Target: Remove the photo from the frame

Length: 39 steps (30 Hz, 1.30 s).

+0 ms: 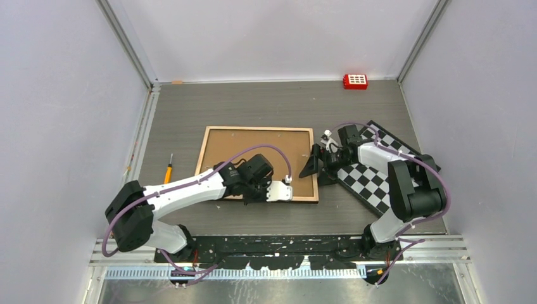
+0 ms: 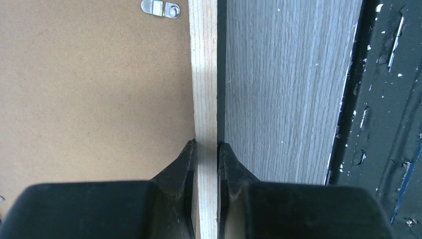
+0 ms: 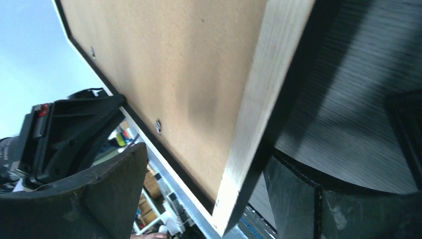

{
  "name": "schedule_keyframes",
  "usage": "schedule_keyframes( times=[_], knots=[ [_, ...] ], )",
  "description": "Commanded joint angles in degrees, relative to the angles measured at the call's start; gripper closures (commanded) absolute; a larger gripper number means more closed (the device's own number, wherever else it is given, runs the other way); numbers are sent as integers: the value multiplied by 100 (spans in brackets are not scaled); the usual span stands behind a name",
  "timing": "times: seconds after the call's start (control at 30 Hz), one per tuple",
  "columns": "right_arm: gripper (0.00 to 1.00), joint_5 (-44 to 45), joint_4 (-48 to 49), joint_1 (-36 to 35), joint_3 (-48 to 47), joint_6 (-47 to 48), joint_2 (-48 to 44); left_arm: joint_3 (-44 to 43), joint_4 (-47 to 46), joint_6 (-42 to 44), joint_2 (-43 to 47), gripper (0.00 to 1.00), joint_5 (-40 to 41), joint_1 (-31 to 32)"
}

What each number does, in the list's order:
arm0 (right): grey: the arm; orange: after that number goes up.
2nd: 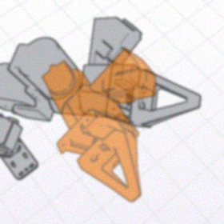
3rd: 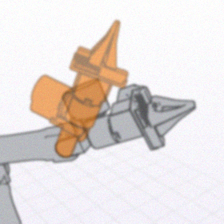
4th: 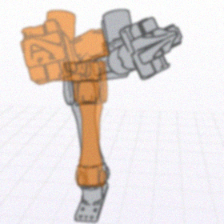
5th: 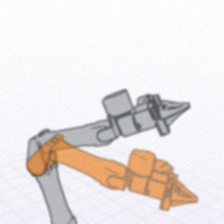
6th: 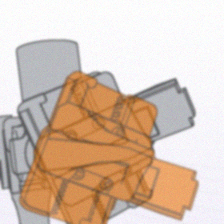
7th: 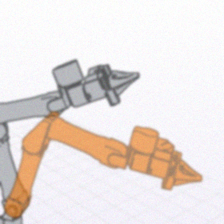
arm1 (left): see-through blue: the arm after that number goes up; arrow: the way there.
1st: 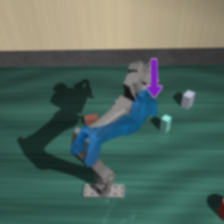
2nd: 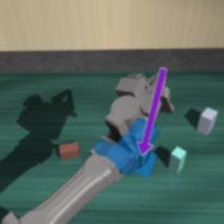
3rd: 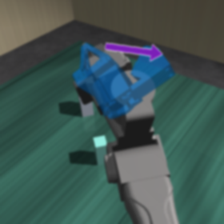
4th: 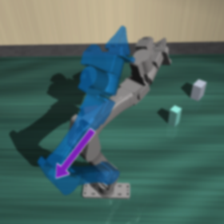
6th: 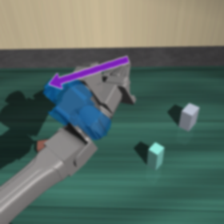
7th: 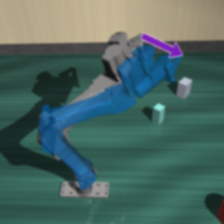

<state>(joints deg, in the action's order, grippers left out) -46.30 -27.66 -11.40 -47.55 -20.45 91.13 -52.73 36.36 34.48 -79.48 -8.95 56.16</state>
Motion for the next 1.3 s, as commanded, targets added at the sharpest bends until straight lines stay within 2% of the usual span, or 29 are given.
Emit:
schedule_keyframes(
  times=[0.0,0.1,0.2,0.33,0.47,0.5,0.53,0.6,0.63,0.77,0.9,1.1,1.27],
  knots=[
    [15,-805,607,26,-28,-650,207,-474,-381,102,368,100,-121,-116],
    [22,-1041,742,28,-45,-932,329,-507,-504,-18,489,100,-256,-251],
    [33,-1215,1029,26,-12,-1313,344,-406,-720,-50,675,100,-287,-307],
    [55,-1352,1394,30,-2,-1907,356,-228,-1050,1,953,100,-273,-316],
    [83,-1416,1522,34,-64,-2232,401,-92,-1200,99,1165,100,-241,-316],
    [89,-1428,1526,38,-82,-2268,413,-89,-1170,110,1193,95,-182,-312],
    [97,-1434,1521,43,-94,-2311,424,-97,-1125,106,1216,85,-48,-316],
    [99,-1441,1527,58,-103,-2396,429,-130,-930,159,1266,54,119,-316],
    [100,-1443,1520,71,-105,-2428,424,-109,-817,237,1324,42,149,-312],
    [99,-1428,1490,105,-117,-2540,429,384,-863,719,1867,15,359,-233],
    [100,-1426,1362,107,-174,-2539,451,843,-1281,1206,2061,11,1271,160],
    [100,-1388,1026,106,-315,-2372,506,1176,-1767,1567,1909,9,1871,514],
    [100,-1403,930,107,-361,-2360,503,1592,-2668,2008,1487,3,2686,833]
  ],
)
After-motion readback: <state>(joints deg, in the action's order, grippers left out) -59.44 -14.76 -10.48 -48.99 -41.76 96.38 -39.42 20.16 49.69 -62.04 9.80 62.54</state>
